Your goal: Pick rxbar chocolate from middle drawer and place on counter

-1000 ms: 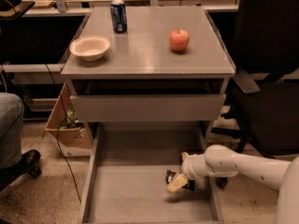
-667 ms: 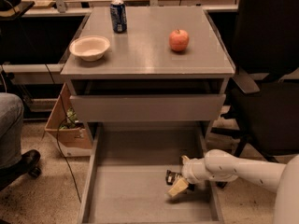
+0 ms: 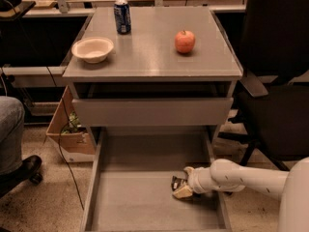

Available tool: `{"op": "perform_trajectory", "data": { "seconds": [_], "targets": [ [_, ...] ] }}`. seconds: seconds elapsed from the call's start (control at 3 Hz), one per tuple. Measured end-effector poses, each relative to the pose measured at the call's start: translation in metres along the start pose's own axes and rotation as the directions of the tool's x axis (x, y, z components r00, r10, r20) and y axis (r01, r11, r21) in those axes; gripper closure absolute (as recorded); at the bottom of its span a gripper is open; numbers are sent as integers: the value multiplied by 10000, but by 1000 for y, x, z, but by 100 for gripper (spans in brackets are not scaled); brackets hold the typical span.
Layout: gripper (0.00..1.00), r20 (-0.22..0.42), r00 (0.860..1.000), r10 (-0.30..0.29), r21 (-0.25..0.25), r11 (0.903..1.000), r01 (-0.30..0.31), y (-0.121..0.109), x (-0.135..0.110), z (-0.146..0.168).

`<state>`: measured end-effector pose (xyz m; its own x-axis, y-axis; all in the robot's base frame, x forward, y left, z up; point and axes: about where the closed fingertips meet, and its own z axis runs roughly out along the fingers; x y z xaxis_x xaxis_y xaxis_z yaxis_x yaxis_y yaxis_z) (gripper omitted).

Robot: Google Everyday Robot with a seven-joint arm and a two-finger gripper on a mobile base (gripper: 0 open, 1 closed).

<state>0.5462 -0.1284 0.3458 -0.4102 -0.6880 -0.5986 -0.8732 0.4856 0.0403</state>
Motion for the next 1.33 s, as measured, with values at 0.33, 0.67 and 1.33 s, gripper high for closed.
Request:
{"op": "perform_trajectory", "data": {
  "seconds": [0.33, 0.67, 1.33],
  "targets": [
    [73, 6, 10000, 6, 13, 10000, -6, 0, -3, -4],
    [96, 104, 9999, 44, 166, 9999, -46, -1, -3, -8],
    [100, 877, 9961, 114, 584, 9982, -166, -5, -49, -90]
  ]
}}
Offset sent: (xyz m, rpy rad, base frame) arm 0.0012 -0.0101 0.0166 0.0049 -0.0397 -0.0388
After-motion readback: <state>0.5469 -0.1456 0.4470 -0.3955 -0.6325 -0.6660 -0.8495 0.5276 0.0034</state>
